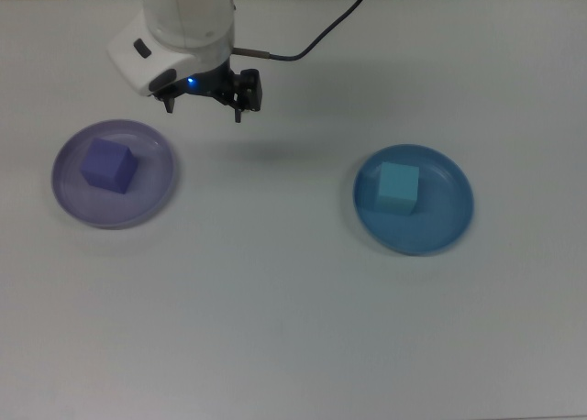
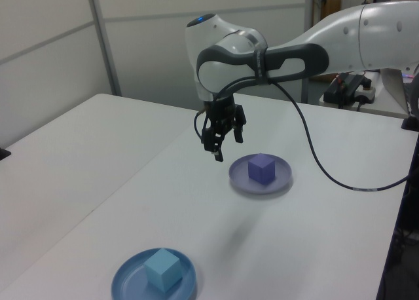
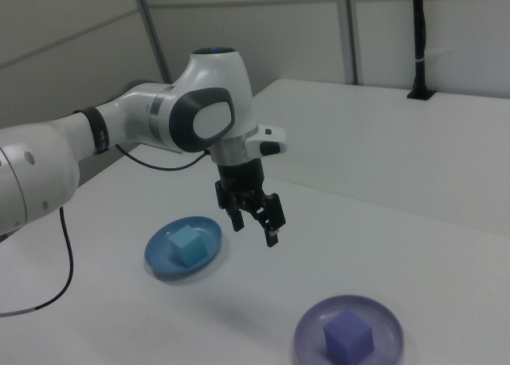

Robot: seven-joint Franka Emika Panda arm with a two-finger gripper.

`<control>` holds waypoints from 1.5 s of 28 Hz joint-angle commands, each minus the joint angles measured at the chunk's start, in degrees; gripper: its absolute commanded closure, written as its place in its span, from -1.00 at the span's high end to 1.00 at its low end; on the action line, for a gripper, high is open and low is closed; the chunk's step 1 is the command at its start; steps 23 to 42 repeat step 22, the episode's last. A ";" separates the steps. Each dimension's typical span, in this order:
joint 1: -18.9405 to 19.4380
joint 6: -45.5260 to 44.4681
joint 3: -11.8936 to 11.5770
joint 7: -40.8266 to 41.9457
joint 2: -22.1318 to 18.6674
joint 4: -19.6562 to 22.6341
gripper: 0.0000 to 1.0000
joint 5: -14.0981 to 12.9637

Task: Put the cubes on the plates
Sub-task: 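Open the gripper and lift it away from the blue plate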

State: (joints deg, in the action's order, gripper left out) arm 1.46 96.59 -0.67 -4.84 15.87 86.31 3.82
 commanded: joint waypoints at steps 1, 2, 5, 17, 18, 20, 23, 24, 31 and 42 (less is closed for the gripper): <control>-1.29 -1.05 0.23 2.47 -3.12 2.02 1.00 -1.97; -1.38 -1.05 0.14 2.47 -3.21 2.02 1.00 -2.15; -1.73 -1.05 0.14 2.47 -3.30 2.02 1.00 -2.24; -1.64 -1.05 0.14 2.12 -3.21 2.02 1.00 -2.24; -1.64 -1.05 0.14 2.12 -3.30 1.93 1.00 -2.24; -1.64 -1.05 0.14 2.12 -3.30 1.93 1.00 -2.24; -1.64 -1.05 0.14 2.03 -3.21 1.93 1.00 -2.24; -1.64 -1.05 0.14 2.03 -3.21 1.93 1.00 -2.24; -1.64 -1.05 0.14 2.03 -3.21 1.93 1.00 -2.24; -1.64 -1.05 0.14 2.03 -3.21 1.93 1.00 -2.24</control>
